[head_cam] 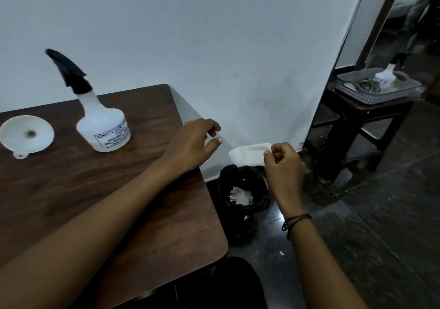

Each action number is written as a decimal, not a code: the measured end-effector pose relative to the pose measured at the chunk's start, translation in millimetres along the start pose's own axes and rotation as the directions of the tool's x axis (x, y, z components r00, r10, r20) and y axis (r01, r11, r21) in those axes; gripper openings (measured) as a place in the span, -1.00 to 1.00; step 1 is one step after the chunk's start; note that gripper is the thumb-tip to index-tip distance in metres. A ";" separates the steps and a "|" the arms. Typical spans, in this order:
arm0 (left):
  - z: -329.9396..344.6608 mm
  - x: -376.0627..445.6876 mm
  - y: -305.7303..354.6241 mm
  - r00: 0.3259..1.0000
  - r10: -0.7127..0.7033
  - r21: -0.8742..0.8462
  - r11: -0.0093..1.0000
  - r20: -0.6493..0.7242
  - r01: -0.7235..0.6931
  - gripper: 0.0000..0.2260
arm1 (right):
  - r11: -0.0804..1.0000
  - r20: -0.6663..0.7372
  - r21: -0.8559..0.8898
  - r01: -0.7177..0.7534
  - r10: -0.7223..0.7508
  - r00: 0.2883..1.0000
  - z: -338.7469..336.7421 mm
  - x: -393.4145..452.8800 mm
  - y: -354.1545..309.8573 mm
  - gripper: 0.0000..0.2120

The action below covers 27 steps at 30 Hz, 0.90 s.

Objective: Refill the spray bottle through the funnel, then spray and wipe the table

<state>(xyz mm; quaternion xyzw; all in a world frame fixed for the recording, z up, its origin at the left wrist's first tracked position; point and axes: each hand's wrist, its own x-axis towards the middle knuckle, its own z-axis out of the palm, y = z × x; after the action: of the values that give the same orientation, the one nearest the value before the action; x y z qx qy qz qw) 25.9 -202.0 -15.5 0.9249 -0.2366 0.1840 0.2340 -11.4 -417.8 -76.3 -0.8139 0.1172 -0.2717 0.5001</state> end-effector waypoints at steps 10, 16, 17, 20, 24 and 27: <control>35.1 26.1 8.1 0.993 0.032 0.100 0.994 0.113 -0.043 -0.79 | 0.959 0.049 -0.062 -0.275 0.278 0.959 48.2 23.2 98.8 -0.92; 41.4 28.2 6.8 0.992 0.065 0.144 0.986 0.106 -0.080 -0.80 | 0.919 0.079 -0.056 -0.389 0.393 0.916 86.7 41.1 136.6 -0.89; 42.8 30.3 6.8 0.991 0.073 0.157 0.983 0.115 -0.091 -0.79 | 0.911 0.083 -0.058 -0.408 0.412 0.907 92.7 43.7 140.8 -0.89; 50.7 42.5 4.6 0.987 0.101 0.177 0.976 0.128 -0.123 -0.78 | 0.884 0.076 -0.087 -0.459 0.465 0.882 110.3 52.1 153.1 -0.89; 65.7 56.0 -1.3 0.983 0.081 0.162 0.981 0.166 -0.108 -0.78 | 0.861 0.092 -0.095 -0.500 0.508 0.857 128.1 64.7 169.8 -0.88; 69.7 57.0 -6.6 0.984 0.053 0.166 0.983 0.170 -0.082 -0.79 | 0.831 0.161 -0.168 -0.531 0.555 0.817 132.7 72.1 185.7 -0.90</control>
<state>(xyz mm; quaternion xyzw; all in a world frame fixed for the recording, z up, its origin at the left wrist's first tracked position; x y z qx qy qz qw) 92.0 -253.1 -49.4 0.9452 -0.2695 0.1343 0.1262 137.3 -439.2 -262.5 -0.7974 0.3084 -0.0261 0.5181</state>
